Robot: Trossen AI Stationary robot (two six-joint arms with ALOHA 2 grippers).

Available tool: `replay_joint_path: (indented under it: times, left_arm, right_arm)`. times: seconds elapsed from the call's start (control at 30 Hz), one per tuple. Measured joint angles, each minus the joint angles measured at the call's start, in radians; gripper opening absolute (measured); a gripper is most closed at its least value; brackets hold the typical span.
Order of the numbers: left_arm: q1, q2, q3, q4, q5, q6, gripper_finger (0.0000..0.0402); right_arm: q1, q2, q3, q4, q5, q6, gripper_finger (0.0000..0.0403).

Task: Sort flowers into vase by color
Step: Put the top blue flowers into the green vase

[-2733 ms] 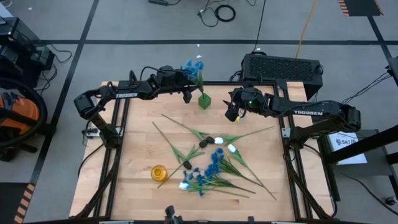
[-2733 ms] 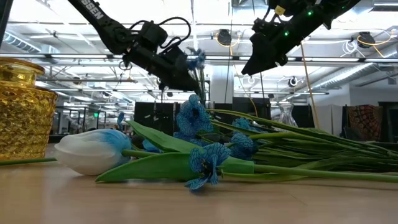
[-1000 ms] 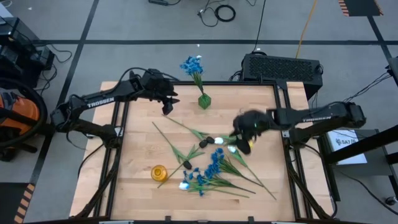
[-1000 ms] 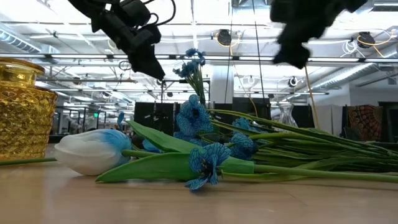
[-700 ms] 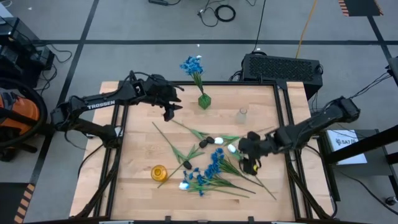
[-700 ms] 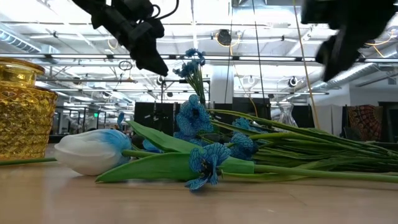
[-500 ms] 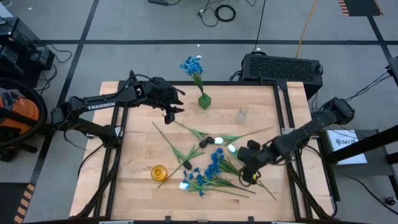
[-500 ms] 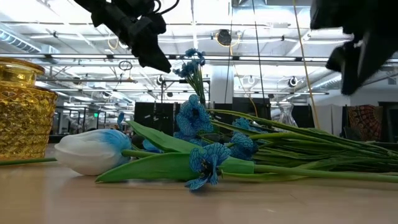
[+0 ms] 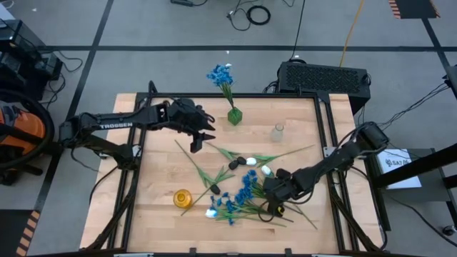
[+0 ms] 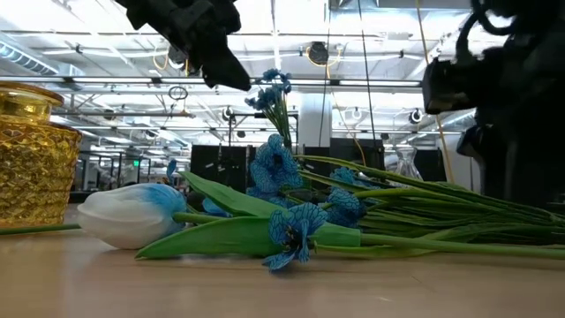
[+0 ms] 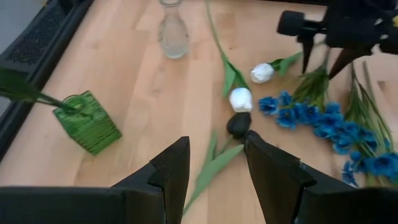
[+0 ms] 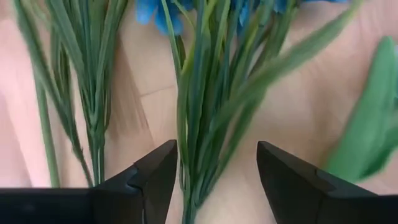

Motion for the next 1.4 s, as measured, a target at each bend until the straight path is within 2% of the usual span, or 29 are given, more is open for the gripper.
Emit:
replay_joint_path:
  times: [0.17, 0.27, 0.37, 0.57, 0.6, 0.73, 0.9, 1.1, 1.23, 1.4]
  left_arm:
    - [-0.024, 0.000, 0.000, 0.000, 0.000, 0.021, 0.0164]
    - [-0.028, 0.000, 0.000, 0.004, 0.000, 0.024, 0.0164]
    - [-0.028, 0.000, 0.000, 0.024, -0.001, 0.024, 0.0164]
    - [-0.037, 0.000, 0.000, 0.064, -0.005, -0.051, 0.0164]
    - [-0.044, 0.000, -0.001, 0.066, -0.005, -0.066, 0.0164]
    - [-0.075, 0.000, -0.001, 0.065, -0.005, -0.080, 0.0164]
    - [-0.115, 0.000, -0.001, 0.063, -0.014, -0.081, 0.0164]
    - [-0.140, 0.000, -0.001, 0.015, -0.057, -0.074, 0.0164]
    - [-0.140, 0.000, -0.001, -0.004, -0.061, -0.073, 0.0164]
    - [-0.140, 0.000, -0.001, -0.003, -0.064, -0.074, 0.0164]
  right_arm:
    - [-0.015, 0.064, 0.005, 0.002, 0.001, -0.036, 0.0212]
    - [-0.018, 0.079, 0.007, -0.003, 0.003, -0.011, 0.0196]
    - [-0.015, 0.074, 0.004, -0.001, 0.037, 0.021, 0.0153]
    - [-0.005, 0.068, 0.001, 0.021, 0.079, 0.045, 0.0025]
    - [-0.001, 0.063, 0.001, 0.022, 0.085, 0.054, 0.0015]
    - [0.020, 0.025, -0.004, 0.021, 0.138, 0.095, 0.0022]
    - [0.026, -0.118, -0.002, 0.006, 0.242, 0.115, 0.0013]
    - [0.029, -0.300, -0.002, 0.003, 0.390, 0.022, 0.0006]
    - [0.029, -0.413, -0.002, 0.039, 0.549, -0.072, 0.0011]
    - [0.028, -0.517, -0.001, 0.252, 0.804, -0.316, 0.0012]
